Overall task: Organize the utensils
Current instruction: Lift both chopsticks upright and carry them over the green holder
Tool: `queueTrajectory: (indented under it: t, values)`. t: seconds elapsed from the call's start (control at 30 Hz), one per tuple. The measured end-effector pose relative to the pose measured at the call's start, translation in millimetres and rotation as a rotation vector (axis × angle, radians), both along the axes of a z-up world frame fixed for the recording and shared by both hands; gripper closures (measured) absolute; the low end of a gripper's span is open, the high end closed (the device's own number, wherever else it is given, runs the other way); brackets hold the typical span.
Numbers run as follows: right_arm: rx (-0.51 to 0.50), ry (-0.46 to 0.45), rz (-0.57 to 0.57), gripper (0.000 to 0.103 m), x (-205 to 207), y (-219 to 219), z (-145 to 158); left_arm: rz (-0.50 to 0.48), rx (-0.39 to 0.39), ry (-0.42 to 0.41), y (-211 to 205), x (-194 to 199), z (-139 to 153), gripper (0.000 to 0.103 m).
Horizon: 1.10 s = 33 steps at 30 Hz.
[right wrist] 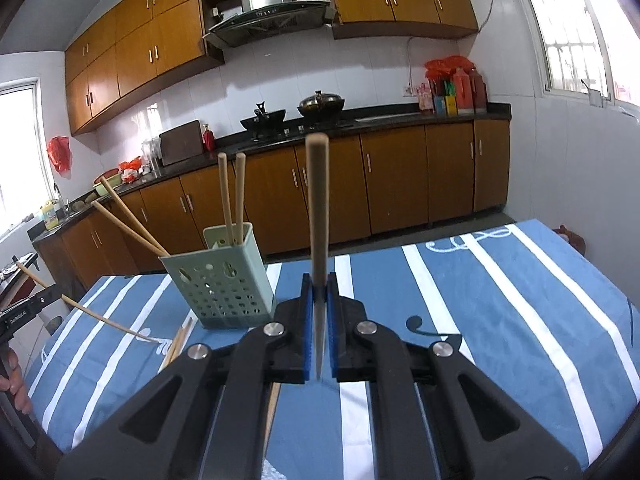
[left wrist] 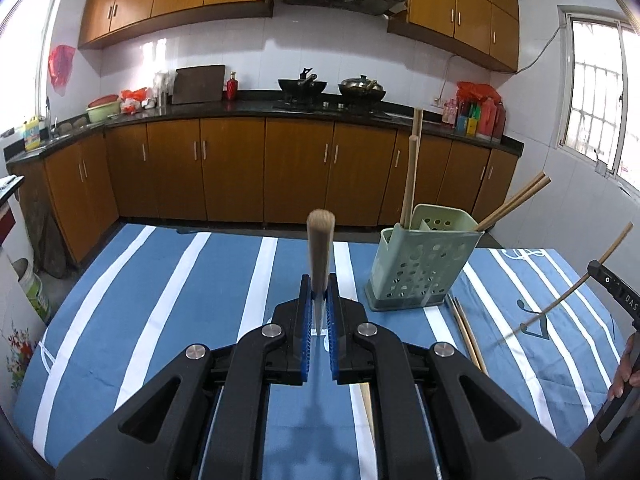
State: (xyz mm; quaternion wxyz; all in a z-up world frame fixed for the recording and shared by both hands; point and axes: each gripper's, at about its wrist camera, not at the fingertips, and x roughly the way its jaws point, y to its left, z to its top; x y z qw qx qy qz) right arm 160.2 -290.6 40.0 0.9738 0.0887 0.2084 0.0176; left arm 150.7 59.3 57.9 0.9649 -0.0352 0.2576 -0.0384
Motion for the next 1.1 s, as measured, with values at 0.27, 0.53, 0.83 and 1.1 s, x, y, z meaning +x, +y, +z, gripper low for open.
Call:
queueTrajectory:
  t: [0.27,0.53,0.83,1.1]
  values:
    - [0.013,-0.11,0.079,0.095,-9.4,12.5,46.3,-0.077,-0.012,-0.069,-18.8,-6.0,34.9,0.096]
    - [0.066,-0.287,0.158,0.095,-21.1,30.1,103.8,-0.135,-0.076,-0.235,-43.3,-8.4,91.5,0.096]
    - [0.057,-0.365,0.133,0.095,20.7,47.3,115.4,-0.064,-0.123,-0.398,-73.5,32.5,120.0,0.096]
    - [0.073,-0.306,0.115,0.095,73.8,49.8,95.9,0.002,-0.101,-0.44,-92.0,73.6,97.6,0.096]
